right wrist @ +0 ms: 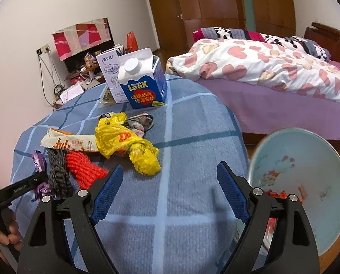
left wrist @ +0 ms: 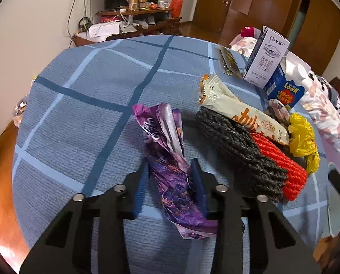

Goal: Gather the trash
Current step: 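Grasp the purple wrapper with the left gripper while the right gripper grasps the yellow plastic bag, then carry the purple wrapper and yellow bag over the blue bin and open both grippers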

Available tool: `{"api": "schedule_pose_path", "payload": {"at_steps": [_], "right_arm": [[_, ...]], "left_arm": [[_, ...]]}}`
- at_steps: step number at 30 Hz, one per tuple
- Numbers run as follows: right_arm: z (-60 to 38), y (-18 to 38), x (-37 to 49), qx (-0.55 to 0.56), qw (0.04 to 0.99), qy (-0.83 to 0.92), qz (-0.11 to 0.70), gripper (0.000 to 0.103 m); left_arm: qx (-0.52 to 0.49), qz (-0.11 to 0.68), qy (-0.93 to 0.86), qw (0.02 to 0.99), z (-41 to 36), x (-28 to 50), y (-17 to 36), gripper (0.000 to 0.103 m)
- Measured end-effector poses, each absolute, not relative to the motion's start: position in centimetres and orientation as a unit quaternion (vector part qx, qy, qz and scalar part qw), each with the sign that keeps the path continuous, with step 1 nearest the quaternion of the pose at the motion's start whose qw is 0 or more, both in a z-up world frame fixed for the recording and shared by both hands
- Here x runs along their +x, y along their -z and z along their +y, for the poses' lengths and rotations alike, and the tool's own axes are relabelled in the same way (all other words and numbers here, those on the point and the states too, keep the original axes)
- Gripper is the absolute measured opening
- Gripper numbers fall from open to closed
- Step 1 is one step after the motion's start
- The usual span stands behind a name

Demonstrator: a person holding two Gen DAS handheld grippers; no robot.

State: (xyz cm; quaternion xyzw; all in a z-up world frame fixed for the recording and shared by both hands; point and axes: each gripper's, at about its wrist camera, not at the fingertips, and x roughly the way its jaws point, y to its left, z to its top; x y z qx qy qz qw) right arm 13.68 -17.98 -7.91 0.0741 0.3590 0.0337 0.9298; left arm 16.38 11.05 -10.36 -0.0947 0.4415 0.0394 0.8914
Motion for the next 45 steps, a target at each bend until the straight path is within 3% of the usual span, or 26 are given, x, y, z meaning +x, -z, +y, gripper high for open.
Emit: {"api": "schedule_pose_path", "payload": {"at_steps": [4,10,13,16,18,32,45], "right_arm": [[-17.2,7.8,15.3,0.060,0.926,-0.052,0.368,0.083],[-15.9,9.1,18.1,0.039,0.913,-0.066,0.402,0.083],[-15.1,10.0,19.2,0.029,0.899,-0.078,0.429,0.066],[-14.7,10.4,19.5,0.022,0.892,-0.087,0.443,0.038],[-14.7,10.4,19.0,0.026,0.892,-0.092,0.442,0.030],[-18.1,5.8,10.1,0.094,0.932,-0.042,0.348,0.029],[-21.0,4.3,5.7,0.114,0.938,-0.009,0.327,0.029]], "left_arm": [[-0.076,0.424,-0.045,0.901,12.1,15.2,9.4,0.027],[-0.080,0.403,-0.062,0.909,15.0,13.7,7.7,0.027],[-0.075,0.393,-0.066,0.914,15.5,13.4,6.9,0.027],[-0.077,0.389,-0.060,0.916,15.4,13.2,6.5,0.027],[-0.076,0.388,-0.057,0.917,15.3,13.1,6.4,0.027],[-0.046,0.362,-0.021,0.931,11.9,10.8,4.2,0.027],[0.000,0.339,0.048,0.940,5.1,8.2,1.9,0.027]]}}
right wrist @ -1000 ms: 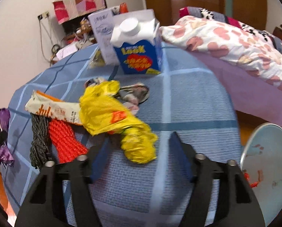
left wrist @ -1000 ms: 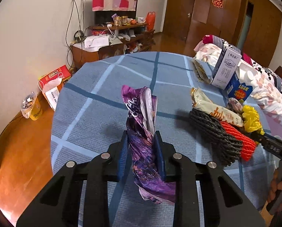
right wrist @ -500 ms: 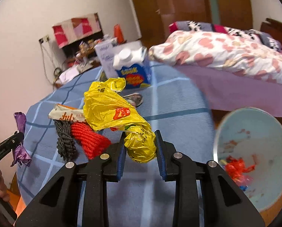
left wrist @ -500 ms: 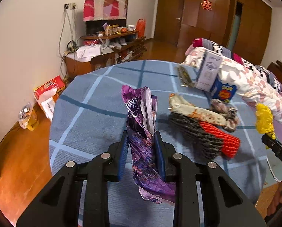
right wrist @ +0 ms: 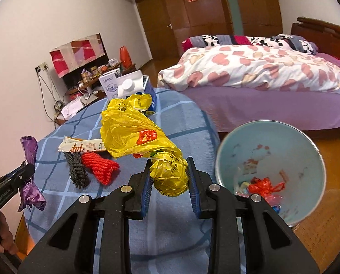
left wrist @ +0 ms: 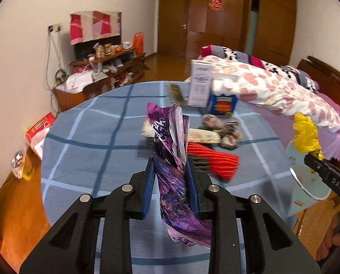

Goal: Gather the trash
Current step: 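Carry the purple wrapper and yellow bag over the blue bin and open both grippers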

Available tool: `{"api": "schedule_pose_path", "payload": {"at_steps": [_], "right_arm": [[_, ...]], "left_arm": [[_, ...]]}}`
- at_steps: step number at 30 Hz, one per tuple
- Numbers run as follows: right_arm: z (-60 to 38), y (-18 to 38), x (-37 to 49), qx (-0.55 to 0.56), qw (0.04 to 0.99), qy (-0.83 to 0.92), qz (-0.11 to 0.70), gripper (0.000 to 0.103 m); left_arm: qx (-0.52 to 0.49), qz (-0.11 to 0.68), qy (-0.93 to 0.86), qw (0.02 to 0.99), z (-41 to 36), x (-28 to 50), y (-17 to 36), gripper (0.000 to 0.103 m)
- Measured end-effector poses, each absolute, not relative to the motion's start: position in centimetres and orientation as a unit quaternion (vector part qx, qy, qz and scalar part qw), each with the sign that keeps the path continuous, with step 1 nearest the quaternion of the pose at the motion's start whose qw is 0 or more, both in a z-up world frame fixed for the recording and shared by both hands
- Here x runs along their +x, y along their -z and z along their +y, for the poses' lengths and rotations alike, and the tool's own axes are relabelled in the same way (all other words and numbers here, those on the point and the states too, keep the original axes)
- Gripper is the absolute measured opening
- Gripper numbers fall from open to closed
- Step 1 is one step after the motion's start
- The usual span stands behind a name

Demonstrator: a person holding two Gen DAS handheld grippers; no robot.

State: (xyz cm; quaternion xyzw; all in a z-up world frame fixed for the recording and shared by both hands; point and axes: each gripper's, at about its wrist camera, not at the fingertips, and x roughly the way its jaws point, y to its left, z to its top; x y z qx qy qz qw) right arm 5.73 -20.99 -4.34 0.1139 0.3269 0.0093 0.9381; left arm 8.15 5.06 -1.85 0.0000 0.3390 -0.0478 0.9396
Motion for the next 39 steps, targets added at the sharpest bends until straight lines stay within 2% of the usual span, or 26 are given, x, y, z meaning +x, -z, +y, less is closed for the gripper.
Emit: {"api": "schedule_pose_path", "payload": {"at_steps": [15,39], "right_arm": [[-24.3,3.4,1.9,0.130,0.942,0.028,0.309,0.029],[-29.8,3.6,-1.2,0.161,0.937,0.097,0.295,0.029]], "left_arm": [[0.065,0.314,0.114,0.940,-3.8,5.4,0.2,0.027],[0.106,0.296,0.179,0.932,-11.0,3.9,-0.8,0.027]]}}
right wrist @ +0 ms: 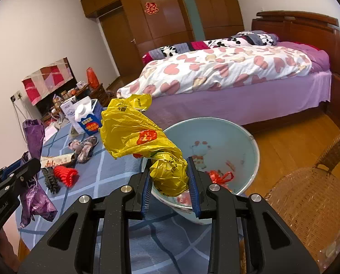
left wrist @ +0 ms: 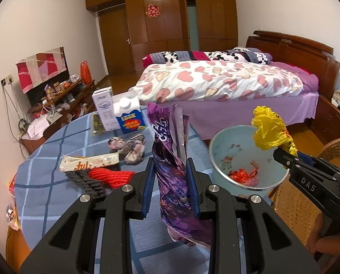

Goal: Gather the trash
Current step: 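Carry the purple wrapper and yellow bag over the blue bin and open both grippers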

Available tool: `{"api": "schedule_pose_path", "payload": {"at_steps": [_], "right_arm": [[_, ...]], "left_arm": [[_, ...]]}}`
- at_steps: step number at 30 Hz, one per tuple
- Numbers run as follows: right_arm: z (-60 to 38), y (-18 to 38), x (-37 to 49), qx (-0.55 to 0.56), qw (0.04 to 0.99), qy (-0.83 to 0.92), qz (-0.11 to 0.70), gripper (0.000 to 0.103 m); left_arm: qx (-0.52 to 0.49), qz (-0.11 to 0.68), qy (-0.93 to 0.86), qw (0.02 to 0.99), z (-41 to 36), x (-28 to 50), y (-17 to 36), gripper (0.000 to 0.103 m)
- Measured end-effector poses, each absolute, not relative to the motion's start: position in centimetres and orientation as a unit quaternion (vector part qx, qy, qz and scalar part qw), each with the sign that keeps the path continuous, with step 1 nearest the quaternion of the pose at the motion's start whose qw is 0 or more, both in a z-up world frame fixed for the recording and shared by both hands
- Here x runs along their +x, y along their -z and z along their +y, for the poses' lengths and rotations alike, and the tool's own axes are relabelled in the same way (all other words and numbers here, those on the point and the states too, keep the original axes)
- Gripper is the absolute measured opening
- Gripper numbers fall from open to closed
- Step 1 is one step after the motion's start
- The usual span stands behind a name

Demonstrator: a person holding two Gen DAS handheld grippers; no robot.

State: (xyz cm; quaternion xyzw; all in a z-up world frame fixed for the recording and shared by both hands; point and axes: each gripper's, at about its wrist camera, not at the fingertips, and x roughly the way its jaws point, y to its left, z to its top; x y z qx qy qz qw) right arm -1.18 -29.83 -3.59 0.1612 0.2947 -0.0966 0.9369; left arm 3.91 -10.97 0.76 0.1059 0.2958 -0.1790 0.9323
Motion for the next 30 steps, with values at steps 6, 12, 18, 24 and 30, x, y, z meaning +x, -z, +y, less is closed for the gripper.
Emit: {"api": "schedule_pose_path", "payload": {"at_steps": [6,12,18,24,30], "right_arm": [[-30.9,3.6,-1.2,0.165,0.936,0.109,0.291,0.029],[-31.9,3.8,-1.3,0.168,0.934,0.125,0.290,0.029],[-32.7,3.9,-1.3,0.169,0.932,0.142,0.287,0.029],[-33.7,4.2,-1.2,0.172,0.929,0.157,0.288,0.029],[-34.4,4.8,-1.0,0.173,0.925,0.172,0.291,0.029]], "left_arm": [[0.111,0.293,0.194,0.930,-12.5,3.9,-1.0,0.027],[0.109,0.291,0.211,0.927,-13.8,4.0,-1.1,0.027],[0.109,0.296,0.219,0.923,-14.8,4.3,-1.0,0.027],[0.108,0.302,0.225,0.920,-15.6,4.9,-0.7,0.027],[0.096,0.319,0.240,0.912,-16.3,5.7,0.0,0.027]]}}
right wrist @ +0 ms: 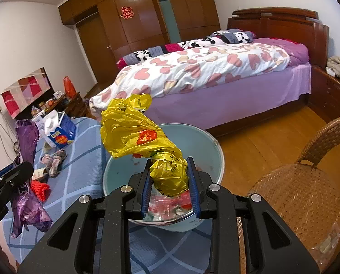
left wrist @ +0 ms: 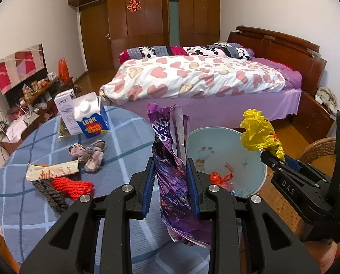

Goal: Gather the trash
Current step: 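Carry the purple wrapper and yellow bag over the blue bin and open both grippers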

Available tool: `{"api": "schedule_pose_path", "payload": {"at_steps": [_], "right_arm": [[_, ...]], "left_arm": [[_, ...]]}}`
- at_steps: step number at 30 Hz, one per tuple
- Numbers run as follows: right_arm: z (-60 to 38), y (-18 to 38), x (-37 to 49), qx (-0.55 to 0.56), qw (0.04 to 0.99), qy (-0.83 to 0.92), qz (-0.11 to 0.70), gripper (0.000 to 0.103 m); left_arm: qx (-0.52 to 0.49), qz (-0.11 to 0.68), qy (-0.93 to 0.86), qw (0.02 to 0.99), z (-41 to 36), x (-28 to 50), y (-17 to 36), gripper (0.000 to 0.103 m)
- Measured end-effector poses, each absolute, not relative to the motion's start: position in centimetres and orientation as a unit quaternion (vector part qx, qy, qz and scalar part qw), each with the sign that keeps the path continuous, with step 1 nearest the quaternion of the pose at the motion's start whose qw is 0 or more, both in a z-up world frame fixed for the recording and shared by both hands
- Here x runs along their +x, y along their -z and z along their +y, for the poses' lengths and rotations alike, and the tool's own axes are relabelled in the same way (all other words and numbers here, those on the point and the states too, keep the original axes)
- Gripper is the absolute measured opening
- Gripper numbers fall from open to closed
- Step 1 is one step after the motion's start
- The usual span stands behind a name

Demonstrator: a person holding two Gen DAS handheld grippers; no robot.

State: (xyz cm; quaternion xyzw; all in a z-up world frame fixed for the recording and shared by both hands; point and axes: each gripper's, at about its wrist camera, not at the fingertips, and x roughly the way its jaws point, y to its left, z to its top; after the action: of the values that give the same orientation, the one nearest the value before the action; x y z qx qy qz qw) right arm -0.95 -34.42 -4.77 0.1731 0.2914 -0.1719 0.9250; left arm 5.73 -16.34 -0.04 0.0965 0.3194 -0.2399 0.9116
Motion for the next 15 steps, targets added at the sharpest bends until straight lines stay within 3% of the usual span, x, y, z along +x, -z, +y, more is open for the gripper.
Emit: {"api": "schedule_pose_path", "payload": {"at_steps": [15], "right_arm": [[-36.9,6.6,1.3,0.163,0.913,0.223,0.302,0.030]], "left_arm": [[0.083,0.343,0.271,0.896,-19.0,7.9,1.5,0.027]]}}
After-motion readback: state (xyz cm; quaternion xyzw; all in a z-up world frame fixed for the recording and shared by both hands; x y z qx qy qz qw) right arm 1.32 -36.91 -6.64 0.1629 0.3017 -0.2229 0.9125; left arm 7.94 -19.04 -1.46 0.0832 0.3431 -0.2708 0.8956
